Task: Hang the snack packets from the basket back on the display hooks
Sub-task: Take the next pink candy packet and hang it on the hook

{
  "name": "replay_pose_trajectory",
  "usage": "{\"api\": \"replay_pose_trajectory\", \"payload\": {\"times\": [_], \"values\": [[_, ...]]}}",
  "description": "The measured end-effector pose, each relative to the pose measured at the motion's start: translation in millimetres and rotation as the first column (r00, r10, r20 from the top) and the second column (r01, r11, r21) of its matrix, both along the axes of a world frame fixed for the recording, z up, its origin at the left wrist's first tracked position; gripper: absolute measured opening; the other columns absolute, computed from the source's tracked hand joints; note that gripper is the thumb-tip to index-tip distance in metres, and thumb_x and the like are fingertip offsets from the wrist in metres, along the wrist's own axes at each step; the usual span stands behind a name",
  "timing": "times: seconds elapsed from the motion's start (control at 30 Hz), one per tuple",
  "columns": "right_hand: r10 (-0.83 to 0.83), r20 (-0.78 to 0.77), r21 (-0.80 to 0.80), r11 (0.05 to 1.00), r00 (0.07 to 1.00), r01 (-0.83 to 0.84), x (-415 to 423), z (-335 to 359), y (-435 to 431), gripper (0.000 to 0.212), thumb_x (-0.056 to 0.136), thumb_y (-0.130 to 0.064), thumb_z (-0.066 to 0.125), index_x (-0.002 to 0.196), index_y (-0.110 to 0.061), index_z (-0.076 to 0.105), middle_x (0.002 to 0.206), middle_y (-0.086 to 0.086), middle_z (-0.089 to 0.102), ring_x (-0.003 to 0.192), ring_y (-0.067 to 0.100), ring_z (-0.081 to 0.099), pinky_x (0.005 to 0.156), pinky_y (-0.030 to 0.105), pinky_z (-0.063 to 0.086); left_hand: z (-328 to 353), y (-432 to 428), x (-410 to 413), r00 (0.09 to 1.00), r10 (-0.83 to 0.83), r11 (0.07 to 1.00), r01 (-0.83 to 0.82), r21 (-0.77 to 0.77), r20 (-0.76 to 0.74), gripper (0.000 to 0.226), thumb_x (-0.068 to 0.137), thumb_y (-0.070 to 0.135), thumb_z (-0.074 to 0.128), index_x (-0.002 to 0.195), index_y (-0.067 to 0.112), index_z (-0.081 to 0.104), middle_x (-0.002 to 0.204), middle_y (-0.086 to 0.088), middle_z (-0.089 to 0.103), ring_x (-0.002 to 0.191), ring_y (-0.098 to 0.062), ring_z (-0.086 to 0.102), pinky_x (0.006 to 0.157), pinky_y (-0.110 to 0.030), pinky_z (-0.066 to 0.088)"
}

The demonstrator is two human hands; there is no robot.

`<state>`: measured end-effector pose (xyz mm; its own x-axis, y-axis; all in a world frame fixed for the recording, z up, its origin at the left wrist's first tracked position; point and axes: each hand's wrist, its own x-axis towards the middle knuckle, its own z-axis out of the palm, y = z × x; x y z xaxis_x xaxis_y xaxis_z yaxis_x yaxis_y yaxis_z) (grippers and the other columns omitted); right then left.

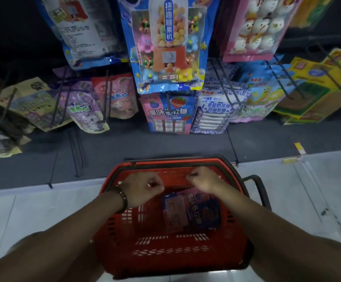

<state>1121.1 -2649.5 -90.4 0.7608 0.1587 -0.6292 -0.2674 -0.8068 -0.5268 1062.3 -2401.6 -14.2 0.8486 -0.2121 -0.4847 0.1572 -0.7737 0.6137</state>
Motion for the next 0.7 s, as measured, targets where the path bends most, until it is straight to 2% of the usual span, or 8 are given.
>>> {"api": "replay_pose_trajectory", "payload": {"times": [0.13, 0.27, 0.33, 0.4, 0.47, 0.53, 0.6, 0.7], "values": [[-0.001, -0.145, -0.171, 0.985, 0.989, -0.025, -40, -45, -7, 0.032, 0.103, -0.028, 0.057, 0.125, -0.014, 0.075, 0.132, 0.013, 0.072, 0.119, 0.031, 0.069, 0.094, 0.033, 0.054, -7, 0, -23, 0.998, -0.051, 0.997, 0.052, 0.048, -0.021, 0.007, 0.096, 0.030, 0.069, 0.100, 0.027, 0.074, 0.107, 0.011, 0.076, 0.106, -0.007, 0.068, 0.098, -0.030, 0.051], [-0.057, -0.193, -0.191, 0.981, 0.980, 0.020, -78, -93, -11, 0.056, 0.105, -0.023, 0.056, 0.159, -0.017, 0.041, 0.144, 0.019, 0.061, 0.127, 0.038, 0.061, 0.099, 0.037, 0.051, -31, -5, -23, 0.984, -0.159, 0.979, 0.167, 0.114, -0.076, 0.016, 0.096, 0.045, 0.063, 0.108, 0.035, 0.069, 0.111, 0.012, 0.072, 0.103, -0.010, 0.067, 0.091, -0.035, 0.055], [-0.138, -0.197, -0.187, 0.977, 0.971, 0.101, -89, -110, -10, 0.053, 0.103, -0.021, 0.060, 0.152, -0.013, 0.044, 0.134, 0.019, 0.063, 0.118, 0.040, 0.064, 0.097, 0.043, 0.054, -41, -8, -17, 0.959, -0.261, 0.950, 0.275, 0.147, -0.110, 0.024, 0.095, 0.052, 0.060, 0.111, 0.036, 0.066, 0.113, 0.011, 0.070, 0.101, -0.011, 0.066, 0.089, -0.035, 0.056], [-0.281, -0.181, -0.215, 0.946, 0.942, 0.241, -92, -119, -9, 0.036, 0.100, -0.025, 0.065, 0.130, -0.006, 0.056, 0.118, 0.018, 0.066, 0.102, 0.037, 0.068, 0.092, 0.047, 0.058, -50, -10, -11, 0.945, -0.294, 0.939, 0.313, 0.142, -0.142, 0.028, 0.095, 0.055, 0.059, 0.112, 0.035, 0.066, 0.115, 0.010, 0.070, 0.100, -0.012, 0.065, 0.088, -0.034, 0.055], [-0.377, -0.110, -0.279, 0.900, 0.920, 0.335, -93, -127, -7, 0.059, 0.097, -0.029, 0.069, 0.142, 0.002, 0.047, 0.135, 0.025, 0.059, 0.120, 0.043, 0.063, 0.103, 0.049, 0.053, -59, -8, -6, 0.938, -0.298, 0.933, 0.325, 0.156, -0.175, 0.030, 0.095, 0.056, 0.059, 0.113, 0.033, 0.067, 0.116, 0.007, 0.070, 0.099, -0.013, 0.065, 0.086, -0.034, 0.055], [-0.349, -0.032, -0.358, 0.879, 0.936, 0.316, -99, -127, -3, 0.080, 0.098, -0.028, 0.067, 0.157, 0.007, 0.025, 0.153, 0.028, 0.043, 0.138, 0.044, 0.050, 0.115, 0.043, 0.043, -63, -5, -6, 0.929, -0.312, 0.917, 0.349, 0.192, -0.198, 0.034, 0.096, 0.056, 0.059, 0.118, 0.032, 0.066, 0.122, 0.005, 0.069, 0.104, -0.014, 0.065, 0.084, -0.031, 0.053], [-0.349, 0.007, -0.406, 0.856, 0.937, 0.322, -104, -129, 4, 0.080, 0.098, -0.028, 0.066, 0.158, 0.004, 0.023, 0.156, 0.025, 0.038, 0.143, 0.042, 0.044, 0.119, 0.043, 0.037, -68, -3, -3, 0.911, -0.333, 0.899, 0.384, 0.211, -0.241, 0.038, 0.096, 0.057, 0.057, 0.125, 0.033, 0.064, 0.127, 0.005, 0.067, 0.108, -0.015, 0.065, 0.078, -0.027, 0.047], [-0.478, 0.058, -0.416, 0.787, 0.877, 0.456, -99, -137, 9, 0.081, 0.093, -0.027, 0.074, 0.155, -0.001, 0.028, 0.153, 0.024, 0.043, 0.142, 0.042, 0.046, 0.118, 0.047, 0.039, -73, -6, 0, 0.891, -0.338, 0.887, 0.409, 0.213, -0.303, 0.039, 0.096, 0.059, 0.056, 0.127, 0.036, 0.062, 0.130, 0.004, 0.066, 0.108, -0.015, 0.064, 0.078, -0.027, 0.044]]}}
